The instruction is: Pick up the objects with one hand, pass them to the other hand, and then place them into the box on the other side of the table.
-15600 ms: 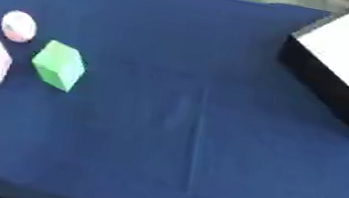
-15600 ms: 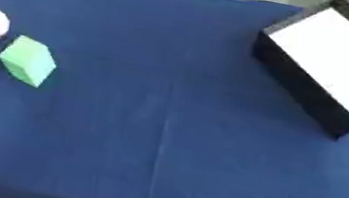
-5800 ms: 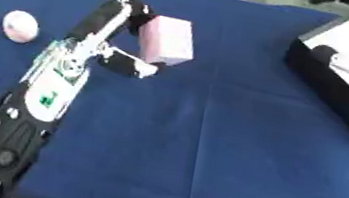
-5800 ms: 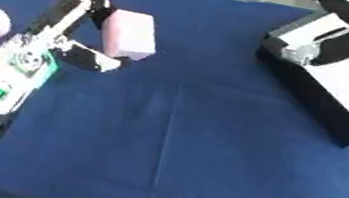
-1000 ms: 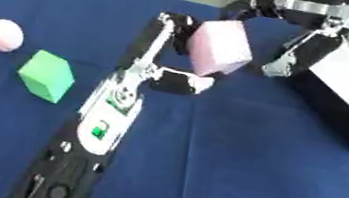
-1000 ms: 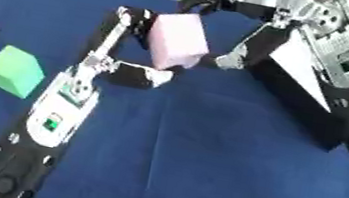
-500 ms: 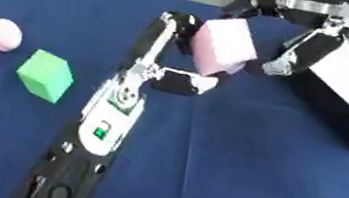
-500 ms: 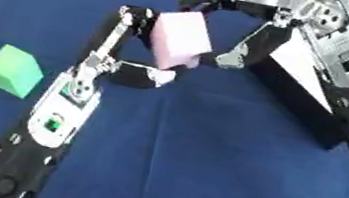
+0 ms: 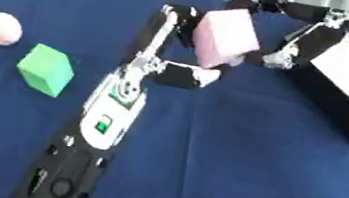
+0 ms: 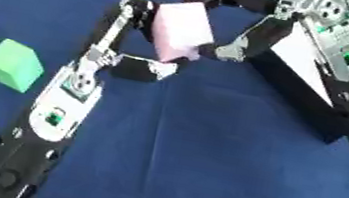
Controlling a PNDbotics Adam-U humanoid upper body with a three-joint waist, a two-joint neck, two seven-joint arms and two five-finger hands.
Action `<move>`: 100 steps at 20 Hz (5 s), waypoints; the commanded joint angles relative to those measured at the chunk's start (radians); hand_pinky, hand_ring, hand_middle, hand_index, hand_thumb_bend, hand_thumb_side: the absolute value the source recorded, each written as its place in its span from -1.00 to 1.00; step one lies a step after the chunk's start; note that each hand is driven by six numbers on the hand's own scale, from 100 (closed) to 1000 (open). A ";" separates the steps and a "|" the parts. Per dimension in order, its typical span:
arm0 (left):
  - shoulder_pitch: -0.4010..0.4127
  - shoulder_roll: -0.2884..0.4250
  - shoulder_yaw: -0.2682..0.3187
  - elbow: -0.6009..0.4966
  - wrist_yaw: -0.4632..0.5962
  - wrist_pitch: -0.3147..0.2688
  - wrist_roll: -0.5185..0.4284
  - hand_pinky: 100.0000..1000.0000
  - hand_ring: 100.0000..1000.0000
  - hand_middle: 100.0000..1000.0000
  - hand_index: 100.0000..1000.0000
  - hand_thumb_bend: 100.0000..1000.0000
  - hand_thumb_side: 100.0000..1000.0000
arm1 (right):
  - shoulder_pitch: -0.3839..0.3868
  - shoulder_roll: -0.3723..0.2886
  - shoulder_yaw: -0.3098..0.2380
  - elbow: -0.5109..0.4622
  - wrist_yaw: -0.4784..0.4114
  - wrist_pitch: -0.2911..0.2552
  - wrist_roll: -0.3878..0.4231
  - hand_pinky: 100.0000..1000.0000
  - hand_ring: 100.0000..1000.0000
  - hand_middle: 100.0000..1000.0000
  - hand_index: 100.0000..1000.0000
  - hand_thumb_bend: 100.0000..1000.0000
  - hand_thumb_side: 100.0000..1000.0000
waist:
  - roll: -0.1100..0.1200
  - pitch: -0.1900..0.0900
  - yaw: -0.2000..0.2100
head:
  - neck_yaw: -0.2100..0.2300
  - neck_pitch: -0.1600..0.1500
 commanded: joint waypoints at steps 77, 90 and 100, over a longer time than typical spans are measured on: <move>0.019 0.065 0.020 0.035 -0.036 -0.100 0.121 0.22 0.17 0.25 0.55 1.00 -0.39 | 0.120 -0.179 -0.069 -0.037 -0.132 -0.011 -0.151 0.57 0.66 -0.36 -0.20 -0.35 -1.00 | -0.027 -0.043 -0.042 | -0.016 0.026; 0.038 0.090 0.019 0.044 -0.049 -0.103 0.112 0.22 0.17 0.24 0.52 0.98 -0.42 | 0.241 -0.272 -0.212 -0.038 -0.199 0.030 -0.330 0.58 0.67 -0.36 -0.19 -0.35 -1.00 | -0.017 -0.057 -0.060 | -0.044 0.009; 0.047 0.101 0.014 0.045 -0.045 -0.103 0.113 0.22 0.17 0.24 0.52 0.97 -0.43 | 0.306 -0.320 -0.296 0.076 -0.190 0.051 -0.416 0.58 0.68 -0.35 -0.19 -0.37 -1.00 | -0.009 -0.054 -0.069 | -0.077 -0.001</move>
